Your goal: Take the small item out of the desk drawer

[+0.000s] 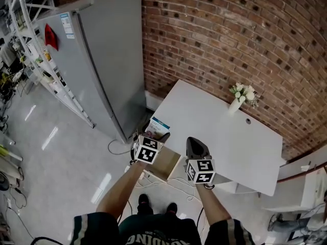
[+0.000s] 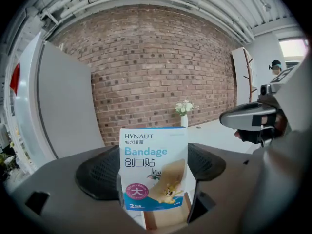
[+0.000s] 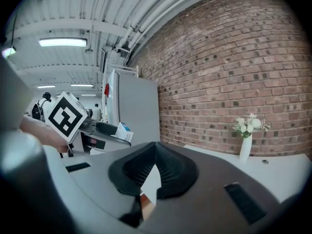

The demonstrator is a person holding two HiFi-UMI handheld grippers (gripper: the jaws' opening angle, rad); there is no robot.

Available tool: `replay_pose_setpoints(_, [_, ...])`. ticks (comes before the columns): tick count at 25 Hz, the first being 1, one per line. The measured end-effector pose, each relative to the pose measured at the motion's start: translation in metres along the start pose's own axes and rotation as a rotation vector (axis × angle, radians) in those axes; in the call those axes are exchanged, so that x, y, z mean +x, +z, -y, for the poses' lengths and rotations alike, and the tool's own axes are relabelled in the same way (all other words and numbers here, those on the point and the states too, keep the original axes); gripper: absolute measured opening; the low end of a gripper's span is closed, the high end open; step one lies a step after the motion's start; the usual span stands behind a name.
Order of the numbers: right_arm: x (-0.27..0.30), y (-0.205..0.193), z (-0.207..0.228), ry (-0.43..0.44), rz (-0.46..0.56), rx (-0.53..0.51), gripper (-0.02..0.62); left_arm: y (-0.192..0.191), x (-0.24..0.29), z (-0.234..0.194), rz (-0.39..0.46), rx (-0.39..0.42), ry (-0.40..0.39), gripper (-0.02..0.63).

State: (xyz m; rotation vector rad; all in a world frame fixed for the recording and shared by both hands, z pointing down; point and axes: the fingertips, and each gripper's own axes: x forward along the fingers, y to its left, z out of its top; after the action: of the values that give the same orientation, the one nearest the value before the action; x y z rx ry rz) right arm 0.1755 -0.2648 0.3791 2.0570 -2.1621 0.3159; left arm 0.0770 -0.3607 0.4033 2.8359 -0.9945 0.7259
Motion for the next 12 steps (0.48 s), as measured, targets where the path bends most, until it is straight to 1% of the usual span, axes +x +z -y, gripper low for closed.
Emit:
replay_pose_setpoints(3, [-0.001,0.021,-0.001,-0.004,0.033,-0.008,0.024,0.019,-0.012,-0.008,0.028,0.024,0.008,0.445])
replay_pose_setpoints(7, [-0.003,0.049,-0.002,-0.008,0.08,-0.027,0.023,0.041,-0.024,-0.016,0.078,0.019,0.015,0.445])
replay_pose_setpoints(12, [-0.008,0.066,-0.002,-0.012,0.114,-0.034,0.023,0.064,-0.034,-0.012,0.123,0.032,0.013,0.445])
